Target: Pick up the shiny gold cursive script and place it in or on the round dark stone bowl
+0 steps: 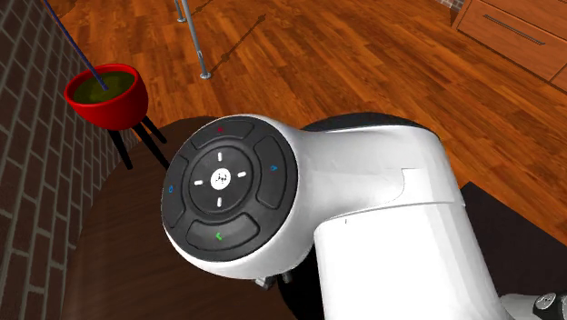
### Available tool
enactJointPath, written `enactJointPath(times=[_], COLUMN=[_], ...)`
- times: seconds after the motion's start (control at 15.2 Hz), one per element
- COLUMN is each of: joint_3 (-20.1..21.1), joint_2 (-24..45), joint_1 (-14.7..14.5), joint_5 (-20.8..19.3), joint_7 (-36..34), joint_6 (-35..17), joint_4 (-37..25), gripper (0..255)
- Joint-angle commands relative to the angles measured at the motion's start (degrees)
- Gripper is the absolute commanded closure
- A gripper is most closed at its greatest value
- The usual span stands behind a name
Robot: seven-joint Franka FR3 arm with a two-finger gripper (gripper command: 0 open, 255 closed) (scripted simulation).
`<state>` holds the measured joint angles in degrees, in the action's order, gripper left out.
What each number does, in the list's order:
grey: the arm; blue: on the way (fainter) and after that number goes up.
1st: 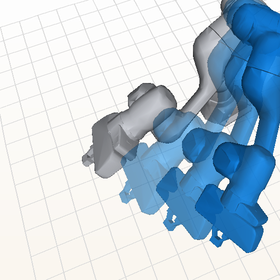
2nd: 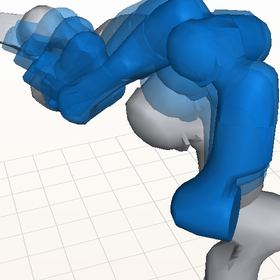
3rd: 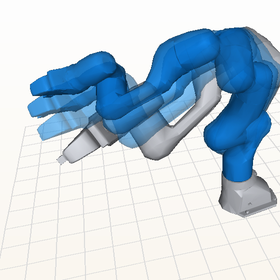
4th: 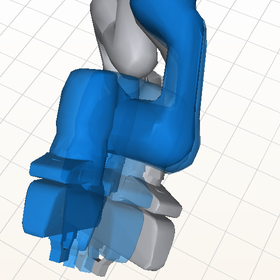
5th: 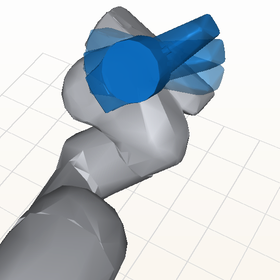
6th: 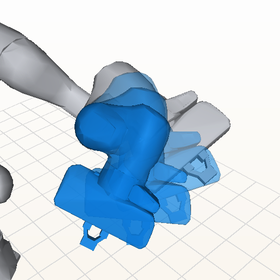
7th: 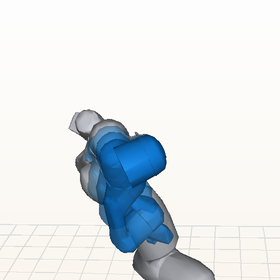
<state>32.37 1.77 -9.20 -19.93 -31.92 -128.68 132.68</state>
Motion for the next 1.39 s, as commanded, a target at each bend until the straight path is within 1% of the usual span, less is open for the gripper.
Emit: enactJointPath(times=[0.0,0.2,0.66,1.12,1.32], joint_3=[0.8,1.24,2.01,1.96,1.91], joint_2=[-5.16,-11.66,-6.4,-0.08,-0.08], joint_1=[-0.53,-2.34,-1.25,-0.39,-0.44], joint_5=[3.47,8.24,3.07,-4.43,-4.42], joint_7=[0.83,2.2,-2.58,-8.96,-8.95], joint_6=[-1.07,-1.95,-7.05,-11.53,-11.53], joint_4=[5.15,11.3,12.66,13.12,13.12], gripper=[255,255,255,255,255])
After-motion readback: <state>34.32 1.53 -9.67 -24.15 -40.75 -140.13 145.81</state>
